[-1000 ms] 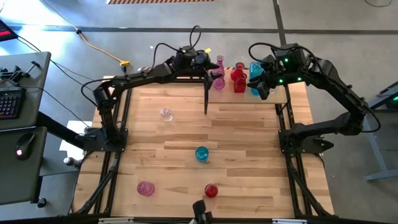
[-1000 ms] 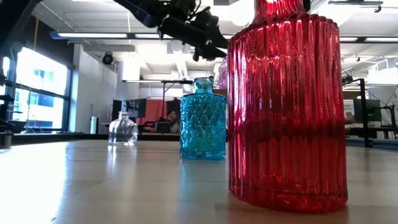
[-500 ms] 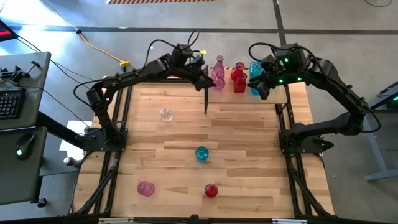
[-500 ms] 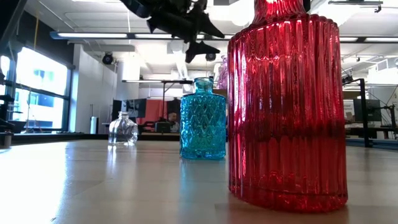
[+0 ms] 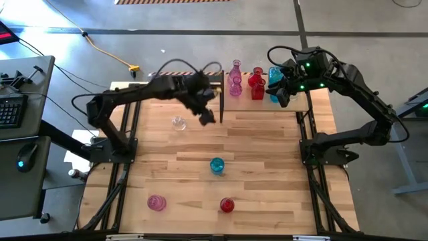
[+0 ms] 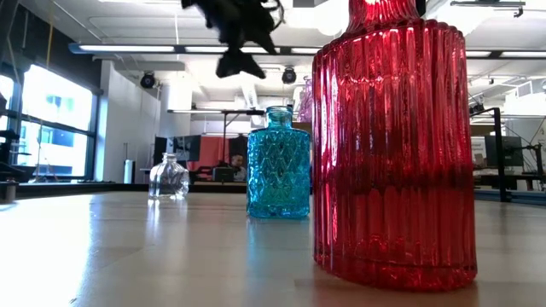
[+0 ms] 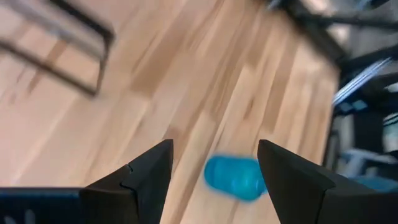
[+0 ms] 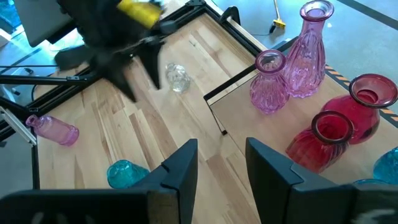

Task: Sort vases onto shelf
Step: Put the transparent vase on the shelf aligned with the transparent vases

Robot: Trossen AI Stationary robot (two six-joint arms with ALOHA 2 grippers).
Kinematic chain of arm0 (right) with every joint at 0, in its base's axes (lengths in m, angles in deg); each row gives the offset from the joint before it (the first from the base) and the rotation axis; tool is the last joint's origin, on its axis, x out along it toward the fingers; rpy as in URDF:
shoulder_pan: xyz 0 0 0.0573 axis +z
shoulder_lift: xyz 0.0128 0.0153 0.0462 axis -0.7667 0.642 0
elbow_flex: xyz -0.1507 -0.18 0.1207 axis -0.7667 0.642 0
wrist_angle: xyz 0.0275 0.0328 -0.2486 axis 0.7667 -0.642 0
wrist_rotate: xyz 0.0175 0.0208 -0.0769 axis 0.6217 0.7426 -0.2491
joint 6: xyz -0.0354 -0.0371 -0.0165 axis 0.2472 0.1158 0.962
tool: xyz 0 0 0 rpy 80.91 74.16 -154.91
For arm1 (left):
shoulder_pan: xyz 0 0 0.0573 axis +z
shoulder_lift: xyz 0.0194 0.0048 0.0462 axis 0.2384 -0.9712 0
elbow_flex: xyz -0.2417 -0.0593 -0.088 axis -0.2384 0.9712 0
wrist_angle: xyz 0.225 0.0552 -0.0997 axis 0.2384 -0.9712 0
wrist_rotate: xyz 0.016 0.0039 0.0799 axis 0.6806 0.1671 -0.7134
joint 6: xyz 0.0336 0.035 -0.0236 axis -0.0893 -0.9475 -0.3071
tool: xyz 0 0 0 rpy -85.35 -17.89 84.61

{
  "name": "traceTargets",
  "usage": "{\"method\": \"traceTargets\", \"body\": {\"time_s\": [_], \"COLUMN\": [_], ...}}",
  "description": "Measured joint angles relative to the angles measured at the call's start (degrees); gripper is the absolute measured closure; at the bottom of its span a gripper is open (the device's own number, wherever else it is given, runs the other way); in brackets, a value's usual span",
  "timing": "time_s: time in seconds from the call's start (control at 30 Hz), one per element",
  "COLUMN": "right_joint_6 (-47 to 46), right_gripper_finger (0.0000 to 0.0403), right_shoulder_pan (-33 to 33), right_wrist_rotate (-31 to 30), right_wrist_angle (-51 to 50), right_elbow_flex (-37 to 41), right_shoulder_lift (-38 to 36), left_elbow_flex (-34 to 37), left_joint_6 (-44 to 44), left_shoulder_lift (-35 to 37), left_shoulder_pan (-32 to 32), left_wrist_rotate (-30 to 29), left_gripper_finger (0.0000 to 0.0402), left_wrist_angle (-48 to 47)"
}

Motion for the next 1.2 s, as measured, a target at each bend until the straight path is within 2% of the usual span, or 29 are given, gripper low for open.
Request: {"method": "traceTargets", "body": {"time_s": [0.13, 0.27, 0.53, 0.73, 0.93, 1.07, 1.2], "right_joint_6": [0.0, 0.0, 0.0, 0.0, 0.0, 0.0, 0.0], "right_gripper_finger": [0.0288, 0.0288, 0.0288, 0.0288, 0.0288, 0.0288, 0.0288], "right_shoulder_pan": [0.0, 0.0, 0.0, 0.0, 0.0, 0.0, 0.0], "right_wrist_rotate": [0.0, 0.0, 0.0, 0.0, 0.0, 0.0, 0.0], "right_wrist_angle": [0.0, 0.0, 0.0, 0.0, 0.0, 0.0, 0.0], "right_elbow_flex": [0.0, 0.0, 0.0, 0.0, 0.0, 0.0, 0.0], "right_shoulder_lift": [0.0, 0.0, 0.0, 0.0, 0.0, 0.0, 0.0], "left_elbow_flex": [0.0, 0.0, 0.0, 0.0, 0.0, 0.0, 0.0], "left_joint_6": [3.1, 6.5, 12.6, 18.2, 25.1, 27.3, 26.1], "left_shoulder_lift": [1.5, 2.7, 6.4, 9.3, 11.0, 11.2, 11.2], "left_shoulder_pan": [-5.7, -10.9, -20.8, -31.0, -41.8, -44.2, -41.9], "left_wrist_rotate": [-8.2, -13.5, -19.6, -20.7, -29.0, -35.9, -37.7], "left_gripper_finger": [0.0177, 0.0177, 0.0177, 0.0177, 0.0177, 0.0177, 0.0177], "left_wrist_angle": [-7.1, -13.9, -22.8, -28.0, -28.9, -29.1, -30.1]}}
